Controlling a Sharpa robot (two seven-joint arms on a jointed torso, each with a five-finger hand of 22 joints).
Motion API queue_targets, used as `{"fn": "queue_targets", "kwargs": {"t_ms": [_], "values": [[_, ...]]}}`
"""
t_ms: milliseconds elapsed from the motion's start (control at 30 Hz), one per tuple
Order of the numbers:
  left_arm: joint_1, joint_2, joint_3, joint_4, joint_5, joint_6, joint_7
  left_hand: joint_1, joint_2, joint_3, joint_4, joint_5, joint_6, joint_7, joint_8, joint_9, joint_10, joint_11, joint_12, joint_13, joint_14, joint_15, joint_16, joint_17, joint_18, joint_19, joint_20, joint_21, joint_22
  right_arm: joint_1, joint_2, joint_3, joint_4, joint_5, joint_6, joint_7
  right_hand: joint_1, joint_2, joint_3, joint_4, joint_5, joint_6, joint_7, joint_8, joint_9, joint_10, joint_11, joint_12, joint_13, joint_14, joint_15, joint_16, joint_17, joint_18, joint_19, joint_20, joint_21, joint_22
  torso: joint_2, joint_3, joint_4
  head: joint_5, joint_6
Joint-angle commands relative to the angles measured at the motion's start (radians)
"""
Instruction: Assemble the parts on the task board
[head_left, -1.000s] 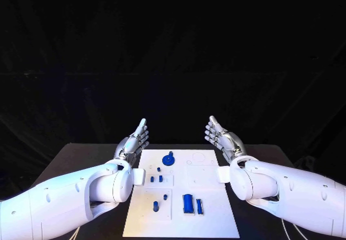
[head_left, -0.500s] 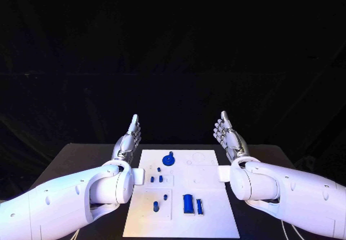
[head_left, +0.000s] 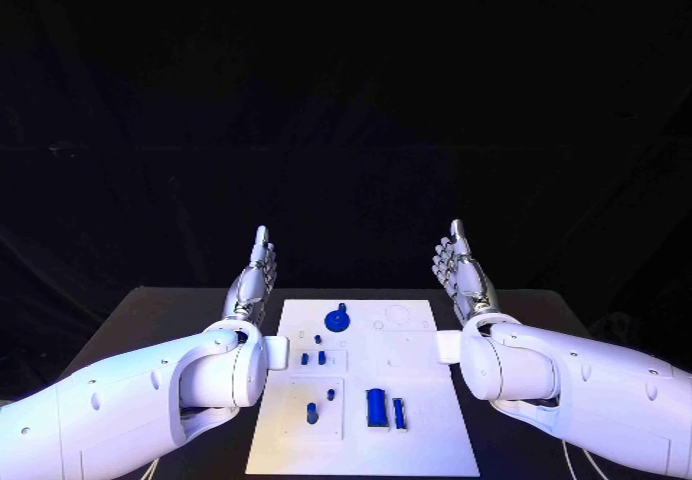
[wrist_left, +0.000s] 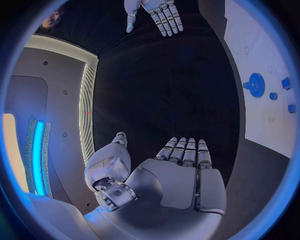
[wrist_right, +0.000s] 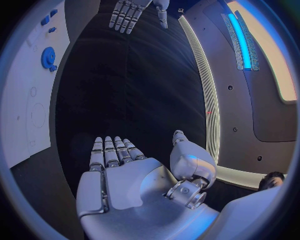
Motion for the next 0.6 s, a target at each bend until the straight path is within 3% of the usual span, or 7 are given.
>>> {"fn": "queue_targets", "kwargs": {"t_ms": [33,67,100,200,233,600], "values": [[0.000,0.001,0.001,0.003,-0.011,-0.005,0.019,-0.052,-0.001,0.000,-0.005,-0.005,-0.031,0.000,-0.007,-0.002,-0.033,0.000,-0.006,-0.001,-0.097,-0.001,-0.007,-0.001,-0.007,-0.058,-0.001,-0.006,-0.002,0.000,0.000,0.001,0.002,-0.004,0.002,0.017,-0.059,0.001,0.000,-0.004,-0.005,-0.091,0.000,-0.003,-0.001,-0.100,0.000,-0.004,-0.002,-0.103,0.000,-0.004,-0.001,-0.006,-0.087,-0.001,-0.005,-0.006,0.000,0.0000,0.0000,0.000,0.000],[0.000,0.001,0.001,0.003,-0.011,-0.005,0.019,-0.055,-0.001,0.000,-0.005,-0.005,-0.032,0.000,-0.007,-0.002,-0.105,0.000,-0.006,-0.001,-0.097,-0.001,-0.007,-0.001,-0.007,-0.058,-0.001,-0.006,-0.002,0.000,0.000,0.001,0.002,-0.004,0.002,0.017,-0.138,0.001,0.000,-0.004,-0.005,-0.091,0.000,-0.003,-0.001,-0.100,0.000,-0.004,-0.002,-0.103,0.000,-0.004,-0.001,-0.006,-0.087,-0.001,-0.005,-0.006,0.000,0.0000,0.0000,0.000,0.000],[0.000,0.001,0.001,0.003,-0.011,-0.005,0.019,-0.059,-0.001,0.000,-0.005,-0.005,-0.103,0.000,-0.007,-0.002,-0.105,0.000,-0.006,-0.001,-0.097,-0.001,-0.007,-0.001,-0.007,-0.058,-0.001,-0.006,-0.002,0.000,0.000,0.001,0.002,-0.004,0.002,0.017,-0.138,0.001,0.000,-0.004,-0.005,-0.091,0.000,-0.003,-0.001,-0.100,0.000,-0.004,-0.002,-0.103,0.000,-0.004,-0.001,-0.006,-0.087,-0.001,-0.005,-0.006,0.000,0.0000,0.0000,0.000,0.000],[0.000,0.001,0.001,0.003,-0.011,-0.005,0.019,-0.084,-0.001,0.000,-0.005,-0.005,-0.103,0.000,-0.007,-0.002,-0.105,0.000,-0.006,-0.001,-0.097,-0.001,-0.007,-0.001,-0.007,-0.058,-0.001,-0.006,-0.002,0.000,0.000,0.001,0.002,-0.004,0.002,0.017,-0.138,0.001,0.000,-0.004,-0.005,-0.091,0.000,-0.003,-0.001,-0.100,0.000,-0.004,-0.002,-0.103,0.000,-0.004,-0.001,-0.006,-0.087,-0.001,-0.005,-0.006,0.000,0.0000,0.0000,0.000,0.000],[0.000,0.001,0.001,0.003,-0.011,-0.005,0.019,-0.163,-0.001,0.000,-0.005,-0.005,-0.103,0.000,-0.007,-0.002,-0.105,0.000,-0.006,-0.001,-0.097,-0.001,-0.007,-0.001,-0.007,-0.058,-0.001,-0.006,-0.002,0.000,0.000,0.001,0.002,-0.004,0.002,0.017,-0.138,0.001,0.000,-0.004,-0.005,-0.091,0.000,-0.003,-0.001,-0.100,0.000,-0.004,-0.002,-0.103,0.000,-0.004,-0.001,-0.006,-0.087,-0.001,-0.005,-0.006,0.000,0.0000,0.0000,0.000,0.000],[0.000,0.001,0.001,0.003,-0.011,-0.005,0.019,-0.163,-0.001,0.000,-0.005,-0.005,-0.103,0.000,-0.007,-0.002,-0.105,0.000,-0.006,-0.001,-0.097,-0.001,-0.007,-0.001,-0.007,-0.058,-0.001,-0.006,-0.002,0.000,0.000,0.001,0.002,-0.004,0.002,0.017,-0.138,0.001,0.000,-0.004,-0.005,-0.091,0.000,-0.003,-0.001,-0.100,0.000,-0.004,-0.002,-0.103,0.000,-0.004,-0.001,-0.006,-0.087,-0.001,-0.005,-0.006,0.000,0.0000,0.0000,0.000,0.000]]}}
